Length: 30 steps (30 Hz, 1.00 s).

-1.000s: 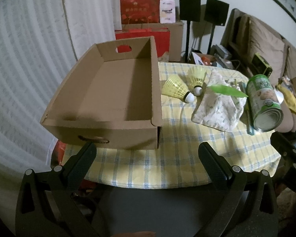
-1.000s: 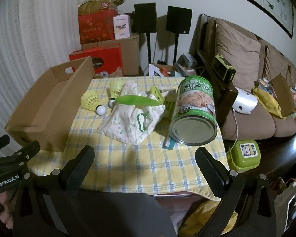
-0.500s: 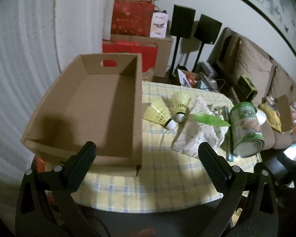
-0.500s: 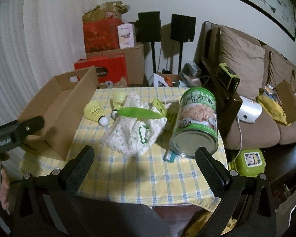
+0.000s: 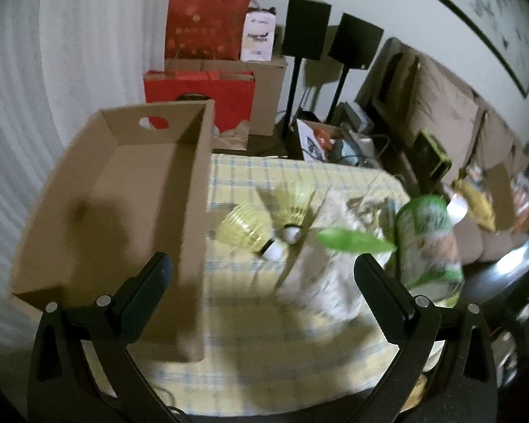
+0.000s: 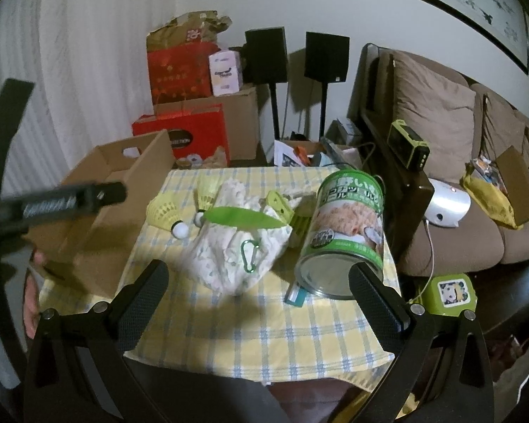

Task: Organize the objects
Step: 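Move the left gripper toward the two yellow shuttlecocks, then grasp a yellow shuttlecock with the left gripper and lift it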

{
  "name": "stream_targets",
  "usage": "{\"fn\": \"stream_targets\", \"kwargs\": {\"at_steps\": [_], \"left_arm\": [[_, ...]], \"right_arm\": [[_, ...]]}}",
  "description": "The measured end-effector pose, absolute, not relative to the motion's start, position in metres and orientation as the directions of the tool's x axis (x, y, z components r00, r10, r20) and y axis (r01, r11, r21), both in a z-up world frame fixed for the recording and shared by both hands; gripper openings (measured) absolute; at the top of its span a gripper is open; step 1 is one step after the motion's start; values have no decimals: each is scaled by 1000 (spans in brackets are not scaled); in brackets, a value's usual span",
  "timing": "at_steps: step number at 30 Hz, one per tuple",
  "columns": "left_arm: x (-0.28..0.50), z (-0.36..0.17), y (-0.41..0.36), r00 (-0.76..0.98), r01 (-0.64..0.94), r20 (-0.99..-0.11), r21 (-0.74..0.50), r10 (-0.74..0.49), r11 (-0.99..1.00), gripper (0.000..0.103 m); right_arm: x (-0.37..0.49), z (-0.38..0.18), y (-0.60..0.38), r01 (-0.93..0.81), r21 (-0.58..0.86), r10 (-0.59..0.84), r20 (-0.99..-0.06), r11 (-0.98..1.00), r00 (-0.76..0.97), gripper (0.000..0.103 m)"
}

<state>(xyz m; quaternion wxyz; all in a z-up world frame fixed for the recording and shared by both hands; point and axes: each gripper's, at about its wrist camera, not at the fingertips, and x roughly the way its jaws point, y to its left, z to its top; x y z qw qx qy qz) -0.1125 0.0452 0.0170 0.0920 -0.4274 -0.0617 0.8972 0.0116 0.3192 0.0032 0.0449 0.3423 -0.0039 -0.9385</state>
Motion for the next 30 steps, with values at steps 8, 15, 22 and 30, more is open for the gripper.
{"fn": "stream_targets", "kwargs": {"at_steps": [8, 15, 22, 30], "left_arm": [[-155, -3, 66, -570, -79, -797, -190, 200, -979, 73], [-177, -35, 85, -534, -15, -838, -124, 113, -992, 60], [-204, -51, 99, -500, -48, -857, -118, 126, -992, 55], [-235, -70, 124, -449, -124, -890, -29, 82, -992, 41]], "right_arm": [[7, 1, 330, 65, 64, -90, -652, -996, -753, 103], [5, -1, 336, 57, 79, -95, -654, -995, -750, 103], [4, -6, 342, 50, 88, -96, -663, -995, -743, 103], [1, -12, 350, 39, 105, -100, -673, -994, -733, 103]]}}
